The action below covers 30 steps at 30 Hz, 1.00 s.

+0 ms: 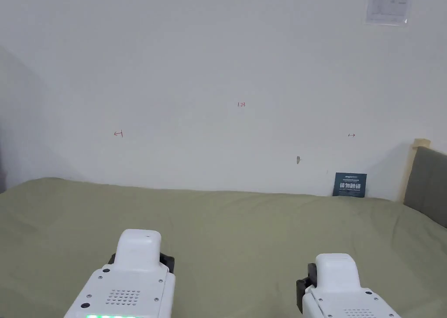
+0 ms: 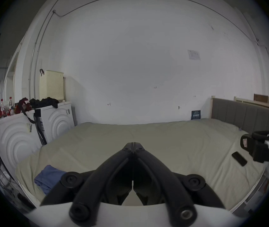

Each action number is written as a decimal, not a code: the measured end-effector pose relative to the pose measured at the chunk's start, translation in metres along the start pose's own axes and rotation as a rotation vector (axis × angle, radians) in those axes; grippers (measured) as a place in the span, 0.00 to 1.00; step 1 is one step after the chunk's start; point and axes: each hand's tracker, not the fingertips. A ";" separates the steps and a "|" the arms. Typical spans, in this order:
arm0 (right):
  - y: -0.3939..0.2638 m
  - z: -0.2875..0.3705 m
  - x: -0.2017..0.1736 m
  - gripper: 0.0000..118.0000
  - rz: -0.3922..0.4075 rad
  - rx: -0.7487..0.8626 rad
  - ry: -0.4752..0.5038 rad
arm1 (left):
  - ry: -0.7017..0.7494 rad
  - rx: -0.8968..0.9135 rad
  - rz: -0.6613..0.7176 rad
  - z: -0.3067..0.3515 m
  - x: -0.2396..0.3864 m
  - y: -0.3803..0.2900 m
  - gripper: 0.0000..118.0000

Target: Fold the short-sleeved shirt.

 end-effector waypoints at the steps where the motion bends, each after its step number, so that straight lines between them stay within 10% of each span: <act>1: 0.001 0.003 0.000 0.03 -0.016 0.021 0.004 | -0.002 0.004 0.013 0.003 0.000 0.005 0.00; 6: 0.010 0.006 -0.005 0.50 0.003 0.033 0.010 | -0.007 -0.015 -0.015 0.000 0.009 0.007 0.00; 10: 0.018 0.007 -0.007 0.55 0.007 0.049 0.012 | -0.037 -0.020 -0.026 -0.001 0.015 0.008 0.00; 11: 0.020 0.008 -0.007 0.67 0.005 0.059 0.007 | -0.041 -0.033 -0.037 -0.003 0.015 0.010 0.06; 13: 0.024 0.009 -0.005 0.99 -0.007 0.086 -0.018 | -0.036 -0.053 -0.057 -0.007 0.014 0.014 0.51; 14: 0.027 0.010 -0.004 1.00 -0.015 0.095 -0.040 | -0.026 -0.054 -0.060 -0.009 0.012 0.015 0.90; 15: 0.022 0.015 -0.002 1.00 -0.033 0.179 -0.025 | -0.020 -0.057 -0.050 -0.012 0.010 0.014 1.00; 30: 0.045 0.023 0.014 1.00 -0.073 0.137 0.101 | -0.040 0.000 0.032 0.007 -0.012 0.037 1.00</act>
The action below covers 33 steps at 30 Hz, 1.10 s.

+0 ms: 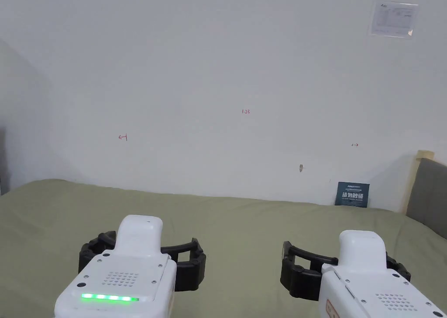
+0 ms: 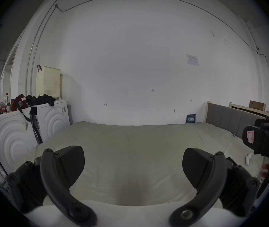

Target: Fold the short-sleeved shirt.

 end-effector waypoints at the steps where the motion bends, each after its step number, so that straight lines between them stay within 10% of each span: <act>1: 0.003 -0.002 0.001 1.00 -0.009 -0.013 0.013 | 0.005 -0.005 -0.006 -0.001 -0.002 0.002 1.00; 6: 0.011 -0.004 0.011 1.00 -0.135 -0.056 0.049 | -0.009 0.016 0.041 0.013 -0.003 0.009 1.00; 12: 0.021 -0.004 -0.007 1.00 0.019 -0.019 -0.216 | -0.012 0.041 0.027 0.012 -0.004 0.018 1.00; 18: 0.030 0.000 0.000 1.00 -0.064 -0.024 -0.049 | -0.018 0.051 0.040 0.010 -0.003 0.020 1.00; 33: 0.041 -0.009 0.008 1.00 -0.029 -0.070 -0.088 | 0.002 0.035 0.040 0.005 -0.004 0.026 1.00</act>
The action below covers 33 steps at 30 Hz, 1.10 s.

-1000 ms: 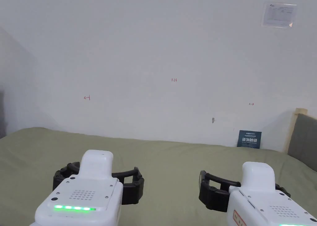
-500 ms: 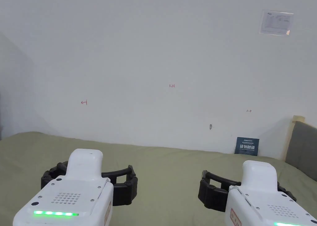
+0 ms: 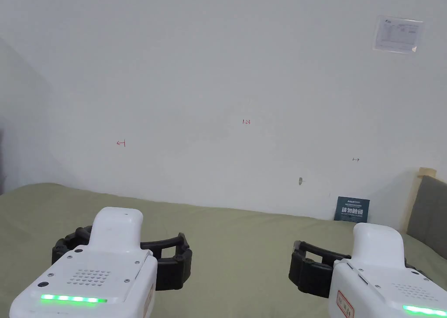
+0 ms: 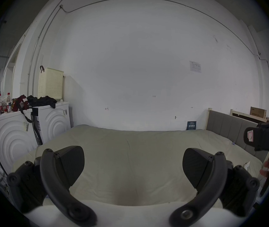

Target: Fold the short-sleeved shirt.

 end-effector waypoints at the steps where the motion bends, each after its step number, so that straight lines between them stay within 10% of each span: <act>1: 0.000 0.000 0.000 1.00 -0.003 -0.008 0.010 | -0.006 -0.004 0.007 0.000 -0.001 0.002 1.00; 33: 0.012 -0.008 -0.002 1.00 -0.012 -0.009 -0.025 | -0.008 -0.013 -0.003 0.000 -0.008 0.010 1.00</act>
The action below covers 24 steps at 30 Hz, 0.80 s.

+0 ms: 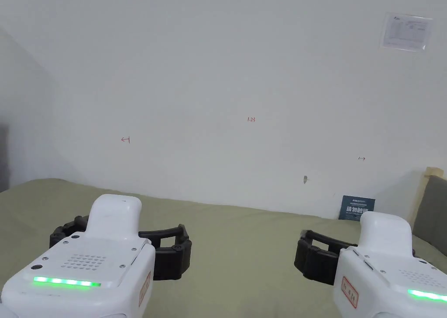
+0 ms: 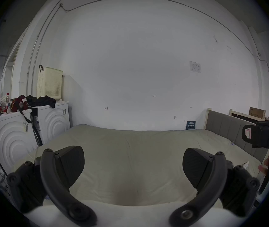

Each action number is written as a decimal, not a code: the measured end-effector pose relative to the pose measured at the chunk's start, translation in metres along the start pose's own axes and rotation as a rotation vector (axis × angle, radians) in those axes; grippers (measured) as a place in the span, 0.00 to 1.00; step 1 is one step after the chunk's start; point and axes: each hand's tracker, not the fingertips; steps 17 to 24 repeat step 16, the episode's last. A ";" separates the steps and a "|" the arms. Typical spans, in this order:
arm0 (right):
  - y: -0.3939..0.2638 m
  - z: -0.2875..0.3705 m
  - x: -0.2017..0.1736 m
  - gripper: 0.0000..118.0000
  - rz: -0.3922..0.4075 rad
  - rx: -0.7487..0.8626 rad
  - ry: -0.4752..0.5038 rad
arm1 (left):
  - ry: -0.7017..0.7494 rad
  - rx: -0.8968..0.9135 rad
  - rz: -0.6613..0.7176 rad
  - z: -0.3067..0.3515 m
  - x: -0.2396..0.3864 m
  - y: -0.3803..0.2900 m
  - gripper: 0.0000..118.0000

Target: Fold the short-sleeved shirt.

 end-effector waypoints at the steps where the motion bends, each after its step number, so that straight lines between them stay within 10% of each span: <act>1: -0.002 -0.002 0.002 1.00 -0.009 -0.006 0.016 | 0.001 -0.003 -0.001 -0.001 0.000 0.000 1.00; 8: -0.025 -0.004 -0.004 1.00 -0.058 0.027 0.093 | 0.001 -0.004 0.008 -0.003 -0.001 -0.001 1.00; 14: -0.042 -0.008 -0.014 1.00 0.090 0.082 0.012 | 0.013 -0.007 -0.032 -0.007 0.001 -0.011 1.00; 24: -0.044 -0.010 -0.016 1.00 0.094 0.061 -0.001 | 0.018 -0.018 -0.027 -0.008 0.000 -0.014 1.00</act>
